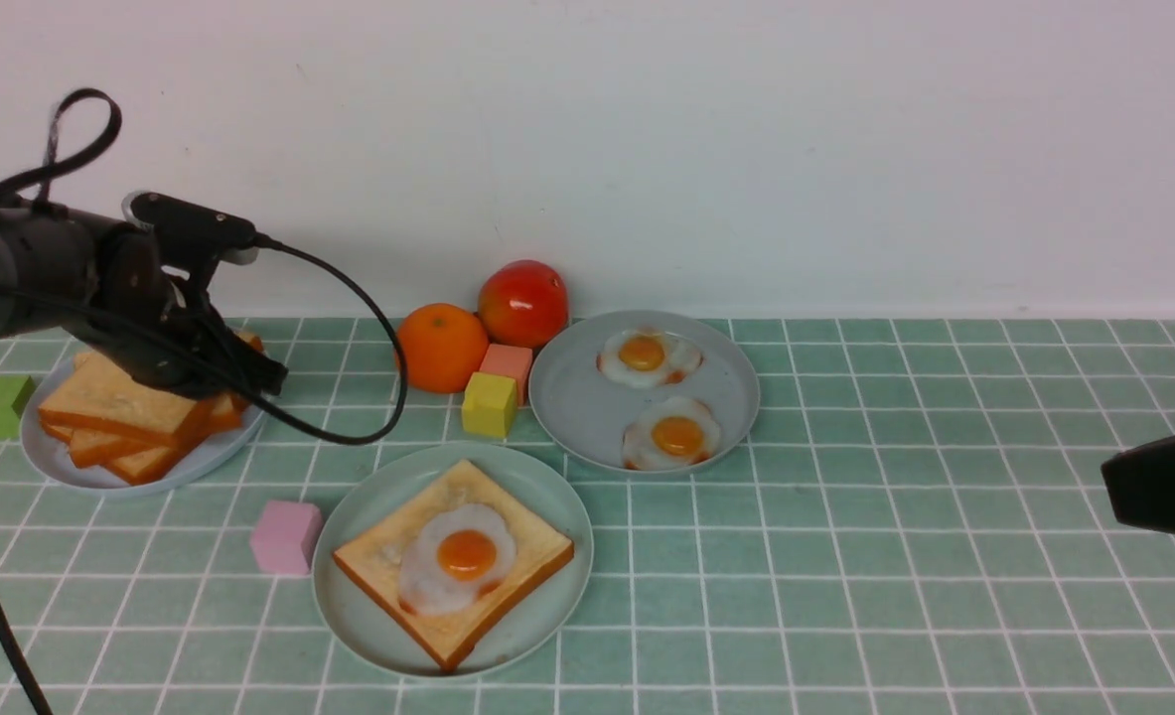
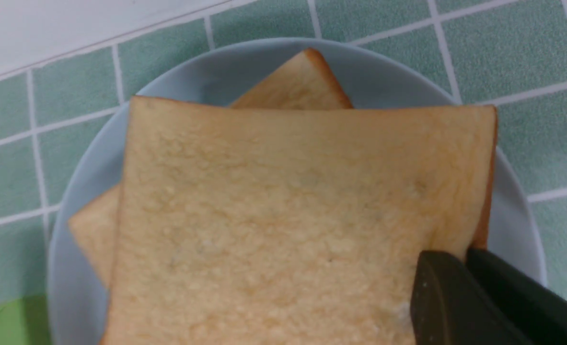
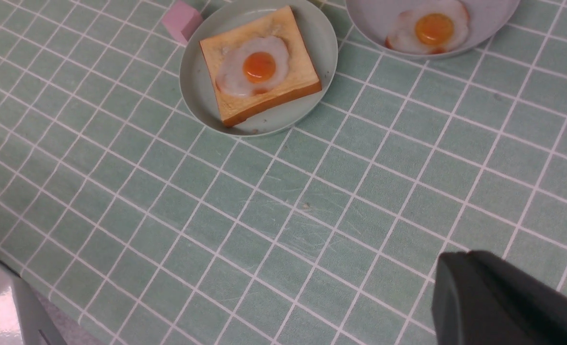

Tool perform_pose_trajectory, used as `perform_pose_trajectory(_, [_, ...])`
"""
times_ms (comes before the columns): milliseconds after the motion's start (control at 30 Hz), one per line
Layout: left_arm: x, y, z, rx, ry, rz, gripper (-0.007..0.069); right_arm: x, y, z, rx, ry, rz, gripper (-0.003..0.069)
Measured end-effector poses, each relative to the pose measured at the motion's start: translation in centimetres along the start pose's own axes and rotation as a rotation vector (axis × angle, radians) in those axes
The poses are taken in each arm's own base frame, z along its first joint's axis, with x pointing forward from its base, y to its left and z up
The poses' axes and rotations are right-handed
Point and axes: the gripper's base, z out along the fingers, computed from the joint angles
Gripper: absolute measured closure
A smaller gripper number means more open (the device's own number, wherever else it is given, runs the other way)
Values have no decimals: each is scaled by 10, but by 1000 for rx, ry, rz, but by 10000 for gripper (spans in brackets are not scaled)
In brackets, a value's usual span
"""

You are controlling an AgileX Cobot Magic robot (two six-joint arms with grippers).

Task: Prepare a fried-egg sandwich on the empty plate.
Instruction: Use the left arm to grab a slice of bread, then use the left arm to place a slice of bread on the fried egg in the middle

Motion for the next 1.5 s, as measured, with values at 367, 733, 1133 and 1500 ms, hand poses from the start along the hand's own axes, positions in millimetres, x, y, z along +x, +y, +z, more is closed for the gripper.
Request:
perform_pose_trajectory(367, [-11, -67, -107, 109, -61, 109, 618, 1, -1, -1, 17, -2, -16, 637])
perform_pose_trajectory(733, [28, -211, -137, 327, -9, 398, 618, 4, 2, -12, 13, -31, -26, 636])
perform_pose_trajectory(1133, [41, -225, -102, 295, 66, 445, 618, 7, 3, -12, -6, -3, -17, 628])
perform_pose_trajectory(1500, [42, -226, -101, 294, 77, 436, 451, 7, 3, -12, -6, -3, -17, 627])
